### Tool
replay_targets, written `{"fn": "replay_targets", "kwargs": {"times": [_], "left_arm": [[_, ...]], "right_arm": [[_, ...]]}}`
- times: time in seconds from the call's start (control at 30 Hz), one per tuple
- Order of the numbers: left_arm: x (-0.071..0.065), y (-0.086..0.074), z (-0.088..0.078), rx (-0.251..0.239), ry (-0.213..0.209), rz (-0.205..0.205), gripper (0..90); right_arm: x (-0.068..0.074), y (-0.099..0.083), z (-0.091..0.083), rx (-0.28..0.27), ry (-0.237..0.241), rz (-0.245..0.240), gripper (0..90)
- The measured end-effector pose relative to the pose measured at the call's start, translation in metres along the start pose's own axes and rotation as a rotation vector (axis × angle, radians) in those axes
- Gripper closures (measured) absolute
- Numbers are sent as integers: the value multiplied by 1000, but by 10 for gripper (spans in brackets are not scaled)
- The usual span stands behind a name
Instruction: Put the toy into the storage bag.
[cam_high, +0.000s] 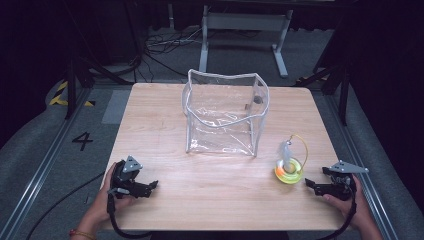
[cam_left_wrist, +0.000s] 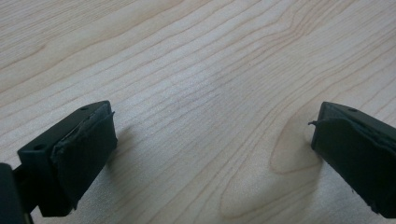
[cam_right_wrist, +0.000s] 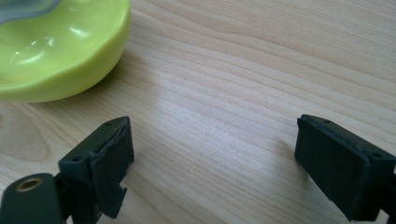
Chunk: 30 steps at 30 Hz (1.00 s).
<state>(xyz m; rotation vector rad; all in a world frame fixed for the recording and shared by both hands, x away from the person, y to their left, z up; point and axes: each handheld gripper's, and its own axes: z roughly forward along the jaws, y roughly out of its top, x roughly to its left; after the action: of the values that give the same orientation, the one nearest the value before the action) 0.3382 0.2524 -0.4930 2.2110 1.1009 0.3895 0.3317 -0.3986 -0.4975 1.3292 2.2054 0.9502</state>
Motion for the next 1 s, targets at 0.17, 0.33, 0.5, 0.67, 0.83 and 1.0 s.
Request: {"fn": "replay_targets", "kwargs": {"times": [0.17,0.33,0.5,0.67,0.83,1.0], "left_arm": [[1,0,0,0,-5,8,3],[1,-1,-1,0,-5,3,3],[1,-1,-1,-2,-4,3,5],[0,-1,-1,0,-4,1,5],[0,-1,-1,0,-4,0,6],[0,-1,-1,0,-3,1,5]], "right_arm": [[0,0,0,1,-4,4,117],[0,0,-2,16,4,-5,117],[-2,1,-6,59,14,-16,118],[-1,6,-10,106,48,-41,183],[6,15,-23,116,81,-90,178],[13,32,-35,153,100,-123,184]]}}
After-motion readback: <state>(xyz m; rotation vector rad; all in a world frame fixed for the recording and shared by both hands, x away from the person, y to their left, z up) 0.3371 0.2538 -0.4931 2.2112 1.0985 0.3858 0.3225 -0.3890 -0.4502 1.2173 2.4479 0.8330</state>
